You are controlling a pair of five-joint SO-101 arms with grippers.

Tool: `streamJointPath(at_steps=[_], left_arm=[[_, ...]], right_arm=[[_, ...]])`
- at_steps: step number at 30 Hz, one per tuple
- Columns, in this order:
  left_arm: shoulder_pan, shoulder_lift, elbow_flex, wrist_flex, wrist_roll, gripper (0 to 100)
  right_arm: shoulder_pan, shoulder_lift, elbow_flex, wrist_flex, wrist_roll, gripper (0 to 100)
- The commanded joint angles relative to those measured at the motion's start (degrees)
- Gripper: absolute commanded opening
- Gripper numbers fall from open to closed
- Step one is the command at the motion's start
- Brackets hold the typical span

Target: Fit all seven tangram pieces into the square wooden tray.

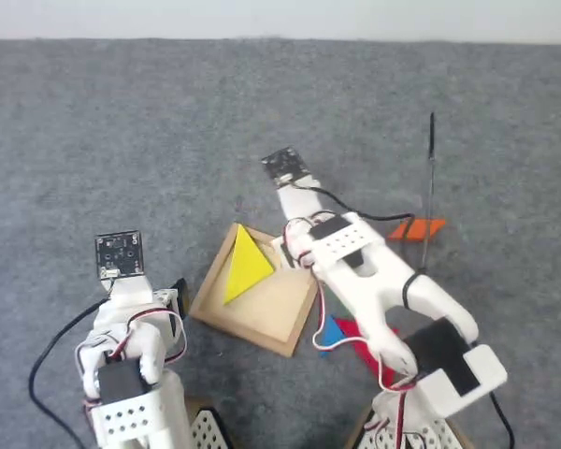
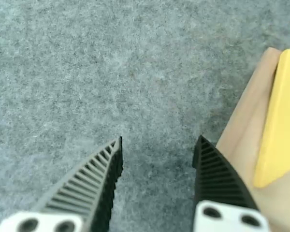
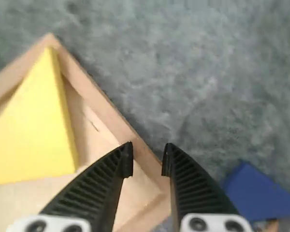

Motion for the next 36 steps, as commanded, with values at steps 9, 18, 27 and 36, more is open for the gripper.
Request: streamJointPath(at_steps=[9,18,27,36], left_arm=[[-0.26,-1.05,-0.57,0.26,-0.35,23],[-0.26,-1.05,-0.57,0.26,-0.35,23],[-0.26,-1.05,-0.57,0.26,-0.35,23],[-0.26,-1.05,-0.57,0.26,-0.35,23]], right_arm=[[9.54,0.13,-3.87,3.03,4.04,10.9],[15.6,5.76,-15.74,4.18,9.76,10.8],[5.76,-8.31,-7.21,14.11,11.08,10.5],[2.15,-15.34,6.59,7.08,11.16,11.0]])
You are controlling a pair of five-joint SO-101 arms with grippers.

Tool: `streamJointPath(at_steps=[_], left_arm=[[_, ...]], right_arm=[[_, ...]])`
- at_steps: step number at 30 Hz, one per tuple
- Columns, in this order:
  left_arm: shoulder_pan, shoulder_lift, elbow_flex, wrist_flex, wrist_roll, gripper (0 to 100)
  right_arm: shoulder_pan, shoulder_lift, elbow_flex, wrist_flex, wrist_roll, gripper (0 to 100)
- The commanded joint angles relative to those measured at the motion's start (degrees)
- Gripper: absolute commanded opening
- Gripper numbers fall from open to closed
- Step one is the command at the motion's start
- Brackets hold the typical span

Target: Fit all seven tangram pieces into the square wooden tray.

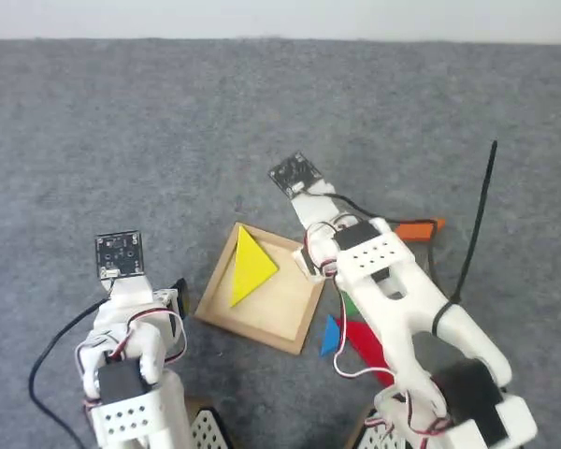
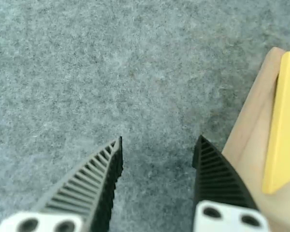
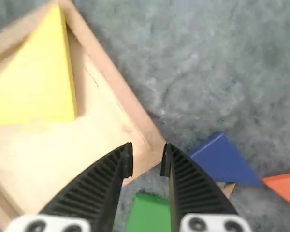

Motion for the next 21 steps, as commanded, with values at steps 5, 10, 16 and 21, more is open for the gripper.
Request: streamJointPath(at_steps=[5,10,16,21], left_arm=[[-0.26,-1.05,-0.57,0.26,-0.35,23],[-0.26,-1.05,-0.57,0.26,-0.35,23],[-0.26,-1.05,-0.57,0.26,-0.35,23],[-0.26,-1.05,-0.57,0.26,-0.35,23]], right_arm=[[2.24,7.34,-3.34,-2.07,-0.18,11.0],[6.73,15.16,-10.11,-2.07,-0.09,11.0],[11.21,22.55,-19.34,-1.98,2.9,11.0],[13.85,26.86,-27.87,1.01,3.08,11.0]])
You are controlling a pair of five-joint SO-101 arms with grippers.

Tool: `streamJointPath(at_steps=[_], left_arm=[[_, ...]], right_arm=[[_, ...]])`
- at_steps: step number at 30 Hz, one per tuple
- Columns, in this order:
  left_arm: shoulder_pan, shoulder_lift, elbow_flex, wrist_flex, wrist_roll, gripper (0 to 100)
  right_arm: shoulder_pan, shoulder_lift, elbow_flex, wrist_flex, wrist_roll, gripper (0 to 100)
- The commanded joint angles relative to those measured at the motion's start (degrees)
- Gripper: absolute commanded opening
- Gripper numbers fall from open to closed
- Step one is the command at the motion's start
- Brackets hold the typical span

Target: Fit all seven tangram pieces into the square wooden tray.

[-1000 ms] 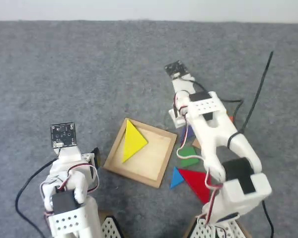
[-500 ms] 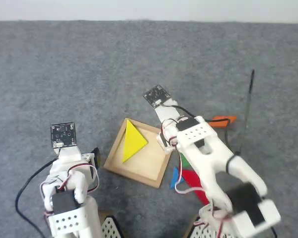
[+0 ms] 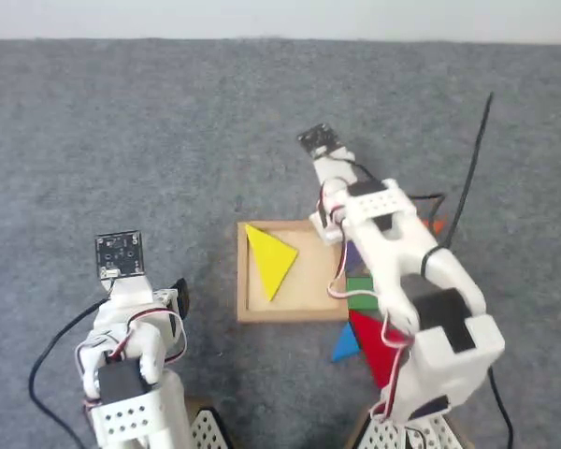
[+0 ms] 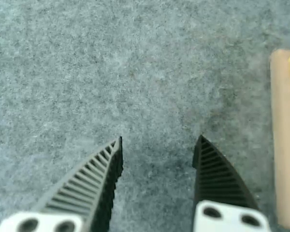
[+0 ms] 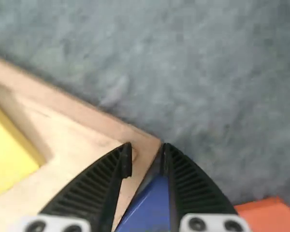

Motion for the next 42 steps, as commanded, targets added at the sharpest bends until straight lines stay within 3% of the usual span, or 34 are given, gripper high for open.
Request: streamJointPath(at_steps=[1,7,18,33,42], left_arm=[[-0.26,-1.05,-0.57,0.26,-0.35,23],[-0.26,-1.05,-0.57,0.26,-0.35,23],[-0.26,-1.05,-0.57,0.26,-0.35,23],[-0.26,-1.05,-0.57,0.26,-0.35,23],[-0.26,-1.05,-0.57,0.26,-0.35,23]], right_arm=[[4.18,3.21,-10.11,3.74,0.79,11.0],[5.05,5.32,-15.12,8.22,0.44,10.8],[-6.55,-8.04,-1.14,1.89,0.09,10.9],[-16.04,-9.01,8.26,-0.66,0.62,10.5],[-7.6,-23.25,6.95,6.64,0.62,10.5]])
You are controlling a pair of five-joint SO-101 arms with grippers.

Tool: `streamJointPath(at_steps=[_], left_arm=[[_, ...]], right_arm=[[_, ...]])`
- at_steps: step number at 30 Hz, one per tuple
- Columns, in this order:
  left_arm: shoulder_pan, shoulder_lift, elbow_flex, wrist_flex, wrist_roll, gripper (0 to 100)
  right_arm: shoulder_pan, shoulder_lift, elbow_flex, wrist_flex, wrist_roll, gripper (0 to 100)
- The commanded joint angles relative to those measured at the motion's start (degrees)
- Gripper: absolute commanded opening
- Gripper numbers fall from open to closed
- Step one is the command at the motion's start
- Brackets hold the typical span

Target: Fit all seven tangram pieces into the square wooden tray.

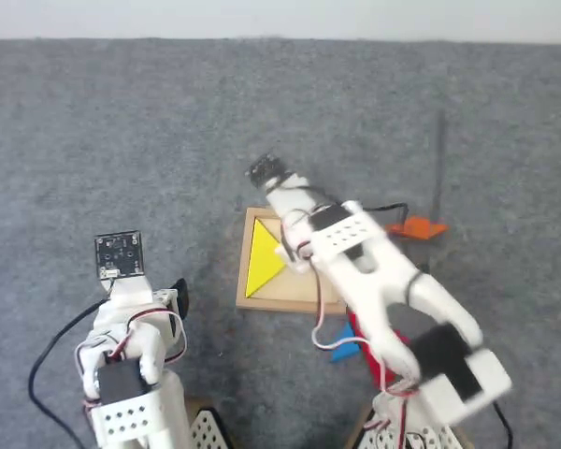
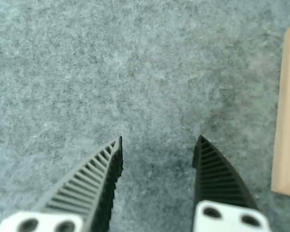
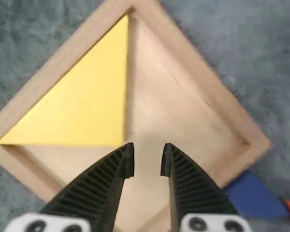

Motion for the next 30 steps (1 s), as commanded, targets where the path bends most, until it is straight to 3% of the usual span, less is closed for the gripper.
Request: streamJointPath(at_steps=[1,7,12,19,25,30], left_arm=[[-0.26,-1.05,-0.57,0.26,-0.35,23],[-0.26,-1.05,-0.57,0.26,-0.35,23],[-0.26,-1.05,-0.57,0.26,-0.35,23],[-0.26,-1.05,-0.57,0.26,-0.35,23],[-0.26,-1.05,-0.57,0.26,-0.35,23],[-0.26,-1.05,-0.57,0.26,-0.35,23]], right_arm=[[7.34,-14.64,-1.32,4.7,0.7,10.5],[22.9,-19.82,-1.67,11.3,1.05,11.0],[29.23,-14.02,-1.32,16.57,12.57,18.4],[25.45,-16.84,2.46,34.15,28.75,22.6],[21.14,-34.33,19.96,35.91,33.05,22.9],[15.43,-39.25,24.88,38.99,36.84,23.1]])
